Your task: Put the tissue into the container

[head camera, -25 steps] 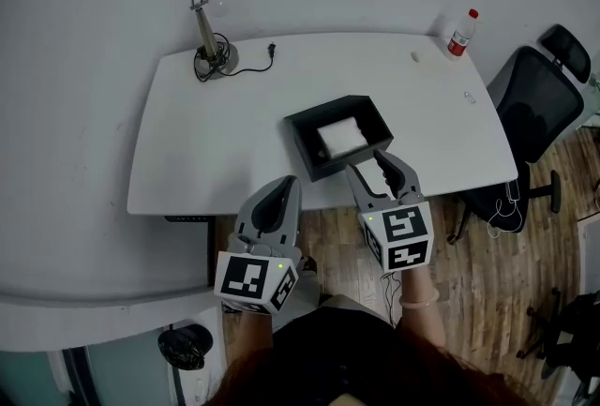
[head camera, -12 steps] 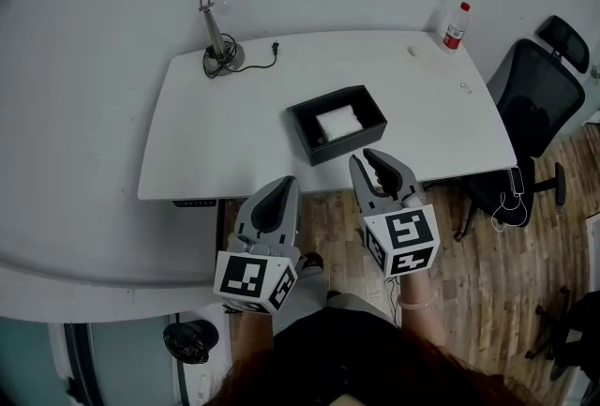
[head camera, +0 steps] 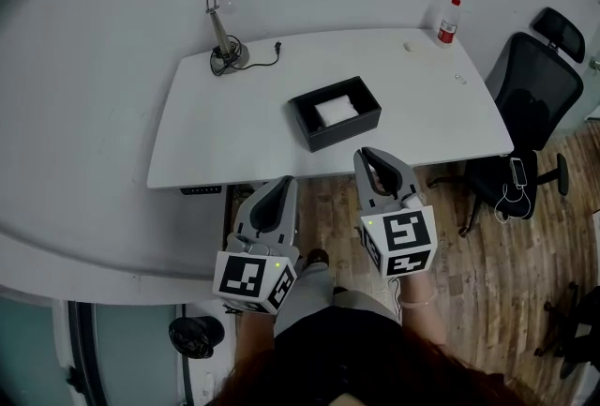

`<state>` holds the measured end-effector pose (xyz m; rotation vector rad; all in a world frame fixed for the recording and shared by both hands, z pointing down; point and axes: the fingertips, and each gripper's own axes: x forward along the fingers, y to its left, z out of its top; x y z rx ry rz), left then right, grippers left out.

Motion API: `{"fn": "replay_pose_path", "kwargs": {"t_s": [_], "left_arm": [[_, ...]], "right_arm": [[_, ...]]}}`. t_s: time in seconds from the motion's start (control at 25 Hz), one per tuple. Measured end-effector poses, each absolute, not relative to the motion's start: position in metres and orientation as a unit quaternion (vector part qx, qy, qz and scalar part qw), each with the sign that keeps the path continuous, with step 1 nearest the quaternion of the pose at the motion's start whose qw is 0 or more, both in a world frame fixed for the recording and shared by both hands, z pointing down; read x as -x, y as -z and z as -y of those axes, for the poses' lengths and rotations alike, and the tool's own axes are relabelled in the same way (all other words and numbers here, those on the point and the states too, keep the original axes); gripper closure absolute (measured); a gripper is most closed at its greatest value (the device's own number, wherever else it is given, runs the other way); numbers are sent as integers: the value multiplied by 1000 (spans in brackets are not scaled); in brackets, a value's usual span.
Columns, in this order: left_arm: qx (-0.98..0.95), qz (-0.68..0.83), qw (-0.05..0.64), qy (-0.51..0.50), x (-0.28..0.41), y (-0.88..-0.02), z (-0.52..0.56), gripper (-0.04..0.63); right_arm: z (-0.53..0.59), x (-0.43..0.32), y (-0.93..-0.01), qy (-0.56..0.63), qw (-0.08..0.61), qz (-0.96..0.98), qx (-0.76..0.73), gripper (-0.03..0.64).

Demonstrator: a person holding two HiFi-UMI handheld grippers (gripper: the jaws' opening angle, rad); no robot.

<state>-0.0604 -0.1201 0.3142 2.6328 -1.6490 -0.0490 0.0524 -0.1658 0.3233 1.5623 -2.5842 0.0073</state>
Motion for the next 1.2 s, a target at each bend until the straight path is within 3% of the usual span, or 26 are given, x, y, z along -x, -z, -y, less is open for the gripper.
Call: {"fn": "replay_pose_path", "kwargs": {"t_s": [1.2], "left_arm": [[-862, 508, -10, 5, 43, -303, 39, 566]], "right_arm": [[63, -71, -284, 39, 3, 844, -535, 597]]}}
